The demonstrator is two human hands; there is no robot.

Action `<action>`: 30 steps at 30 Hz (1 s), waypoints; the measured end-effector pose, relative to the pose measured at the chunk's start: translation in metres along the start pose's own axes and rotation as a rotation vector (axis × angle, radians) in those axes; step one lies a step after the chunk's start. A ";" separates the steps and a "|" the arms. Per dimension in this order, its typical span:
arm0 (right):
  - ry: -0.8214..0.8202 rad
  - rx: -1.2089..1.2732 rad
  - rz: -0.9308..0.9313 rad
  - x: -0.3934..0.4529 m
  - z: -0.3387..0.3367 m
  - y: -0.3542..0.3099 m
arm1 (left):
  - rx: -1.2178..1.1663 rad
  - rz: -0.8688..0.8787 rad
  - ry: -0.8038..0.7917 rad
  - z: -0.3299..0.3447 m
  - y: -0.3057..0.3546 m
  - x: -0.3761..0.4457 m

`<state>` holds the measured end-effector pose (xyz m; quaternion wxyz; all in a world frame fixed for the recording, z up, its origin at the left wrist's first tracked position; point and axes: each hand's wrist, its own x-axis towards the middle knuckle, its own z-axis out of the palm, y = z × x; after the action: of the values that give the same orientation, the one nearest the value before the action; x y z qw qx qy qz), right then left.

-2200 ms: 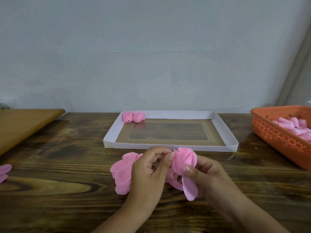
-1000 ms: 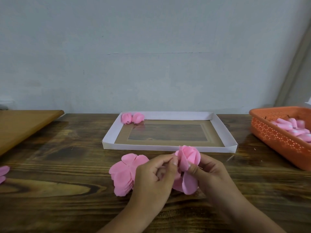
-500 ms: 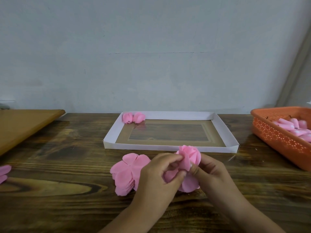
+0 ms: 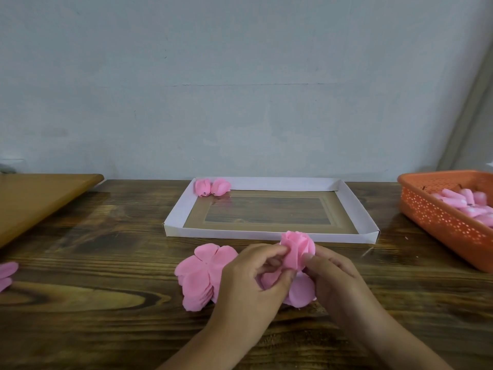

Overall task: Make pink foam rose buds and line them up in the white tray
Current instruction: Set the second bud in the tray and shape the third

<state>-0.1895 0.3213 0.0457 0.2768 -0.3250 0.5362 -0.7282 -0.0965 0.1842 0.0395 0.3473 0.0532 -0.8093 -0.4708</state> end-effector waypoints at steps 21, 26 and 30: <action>0.121 0.134 0.081 -0.002 -0.003 -0.009 | 0.133 0.183 -0.316 -0.013 -0.002 0.006; 0.109 0.132 0.087 -0.003 0.001 -0.009 | 0.134 0.261 -0.233 -0.010 -0.004 0.006; 0.085 0.145 0.087 -0.005 0.004 -0.013 | 0.084 0.265 -0.213 -0.010 -0.001 0.005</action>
<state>-0.1834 0.3260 0.0580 0.3080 -0.2490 0.5069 -0.7656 -0.0942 0.1739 0.0447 0.3159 -0.0899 -0.8603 -0.3898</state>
